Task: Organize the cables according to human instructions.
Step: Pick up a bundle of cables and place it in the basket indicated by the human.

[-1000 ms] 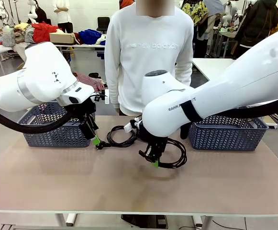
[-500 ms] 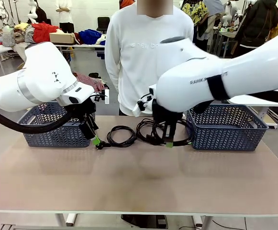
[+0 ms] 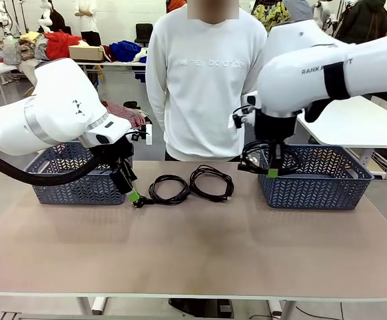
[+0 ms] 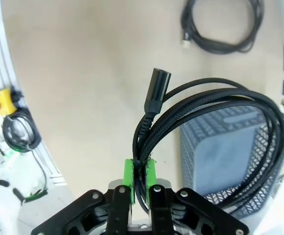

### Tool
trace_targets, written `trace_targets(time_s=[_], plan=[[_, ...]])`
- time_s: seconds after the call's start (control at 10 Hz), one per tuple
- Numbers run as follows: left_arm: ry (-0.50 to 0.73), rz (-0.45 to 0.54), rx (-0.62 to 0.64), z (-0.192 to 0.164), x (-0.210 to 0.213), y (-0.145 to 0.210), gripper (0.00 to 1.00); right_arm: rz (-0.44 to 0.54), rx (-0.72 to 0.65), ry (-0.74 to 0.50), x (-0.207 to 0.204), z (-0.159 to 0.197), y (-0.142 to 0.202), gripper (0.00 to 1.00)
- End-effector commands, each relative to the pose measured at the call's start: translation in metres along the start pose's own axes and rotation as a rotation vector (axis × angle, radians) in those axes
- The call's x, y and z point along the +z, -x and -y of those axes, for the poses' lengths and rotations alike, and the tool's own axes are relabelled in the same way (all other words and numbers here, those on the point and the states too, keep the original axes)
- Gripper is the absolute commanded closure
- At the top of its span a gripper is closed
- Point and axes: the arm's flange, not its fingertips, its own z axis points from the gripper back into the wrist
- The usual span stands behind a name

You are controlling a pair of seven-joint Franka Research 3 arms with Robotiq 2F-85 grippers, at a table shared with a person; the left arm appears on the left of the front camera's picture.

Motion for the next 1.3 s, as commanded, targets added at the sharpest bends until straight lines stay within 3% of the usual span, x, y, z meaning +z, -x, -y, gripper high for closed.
trace_targets(time_s=[0.0, 0.4, 0.5, 1.0, 1.1, 1.2], plan=[[-0.004, -0.001, 0.003, 0.000, 0.001, 0.001, 0.00, -0.011, 0.004, 0.000, 0.007, 0.029, 0.024, 1.00], [-0.004, -0.001, 0.003, 0.000, 0.001, 0.001, 0.00, 0.019, -0.004, -0.008, -0.005, 0.070, 0.045, 1.00], [-0.004, -0.001, 0.003, 0.000, 0.001, 0.001, 0.00, 0.032, -0.035, 0.028, -0.006, 0.070, 0.045, 1.00], [-0.004, -0.001, 0.003, 0.000, 0.001, 0.001, 0.00, 0.002, -0.022, -0.016, -0.008, 0.061, 0.049, 1.00], [-0.004, -0.001, 0.003, 0.000, 0.001, 0.001, 0.00, 0.002, -0.021, -0.017, -0.011, 0.064, 0.046, 0.88], [-0.004, -0.001, 0.003, 0.000, 0.001, 0.001, 0.00, 0.005, -0.025, -0.020, -0.014, 0.073, 0.048, 0.88]])
